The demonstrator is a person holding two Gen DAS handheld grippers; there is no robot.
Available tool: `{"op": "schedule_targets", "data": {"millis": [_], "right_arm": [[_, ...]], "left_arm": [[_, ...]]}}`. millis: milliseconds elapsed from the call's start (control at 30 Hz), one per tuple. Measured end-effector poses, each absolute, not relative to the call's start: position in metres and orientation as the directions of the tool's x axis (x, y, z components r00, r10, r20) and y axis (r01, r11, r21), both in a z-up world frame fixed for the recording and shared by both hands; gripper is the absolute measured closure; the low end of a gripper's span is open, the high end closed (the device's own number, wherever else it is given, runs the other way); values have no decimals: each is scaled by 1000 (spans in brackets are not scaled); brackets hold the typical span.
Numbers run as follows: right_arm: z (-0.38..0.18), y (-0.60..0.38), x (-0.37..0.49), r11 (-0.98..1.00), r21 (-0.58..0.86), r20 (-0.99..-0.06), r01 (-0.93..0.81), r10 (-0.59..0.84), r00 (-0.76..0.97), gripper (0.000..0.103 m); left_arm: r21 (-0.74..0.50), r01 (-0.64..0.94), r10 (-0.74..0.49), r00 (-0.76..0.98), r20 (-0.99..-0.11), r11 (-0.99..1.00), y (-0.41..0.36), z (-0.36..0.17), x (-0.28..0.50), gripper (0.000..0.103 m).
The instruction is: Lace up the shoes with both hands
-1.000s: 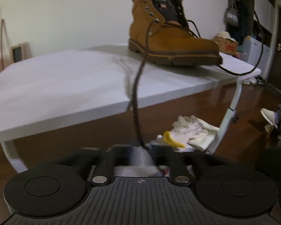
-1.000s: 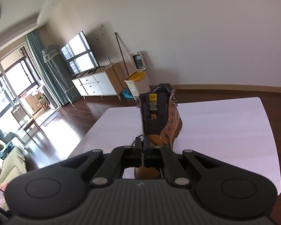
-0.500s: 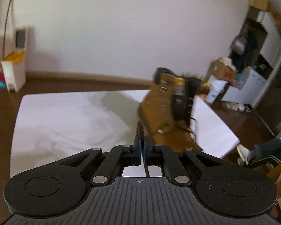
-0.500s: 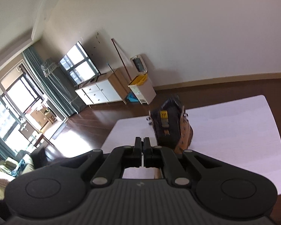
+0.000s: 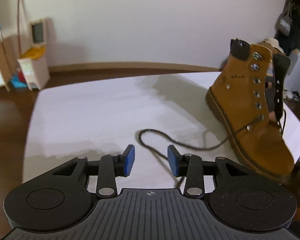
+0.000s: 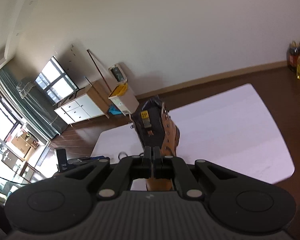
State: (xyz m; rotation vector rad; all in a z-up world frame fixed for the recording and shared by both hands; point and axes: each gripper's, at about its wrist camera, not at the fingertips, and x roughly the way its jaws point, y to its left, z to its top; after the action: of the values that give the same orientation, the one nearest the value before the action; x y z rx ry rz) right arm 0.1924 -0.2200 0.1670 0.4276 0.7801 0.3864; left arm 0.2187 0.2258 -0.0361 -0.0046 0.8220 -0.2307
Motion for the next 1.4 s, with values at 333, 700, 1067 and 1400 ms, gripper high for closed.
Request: {"op": "schedule_targets", "data": {"millis": [333,700,1067,1400], "right_arm": [[164,-215,214,838,495,-602,-228,520,606,101],[163,-213,209,850,483,-627,-209,503,595,101],[160,-208,214,850,483,-638,-209,505,581,101],[157,-204,213,856,472,-648,-211,499,575,101]], "left_arm": [[33,208,-124,697,-706,978,198,-69,168,67],[44,298,-190,709,-679,954,177,-87,182,69],[68,272,-161,732,-662,960,194,-81,150,69],[9,331,-250,730,-636,944,213,-94,136,72]]}}
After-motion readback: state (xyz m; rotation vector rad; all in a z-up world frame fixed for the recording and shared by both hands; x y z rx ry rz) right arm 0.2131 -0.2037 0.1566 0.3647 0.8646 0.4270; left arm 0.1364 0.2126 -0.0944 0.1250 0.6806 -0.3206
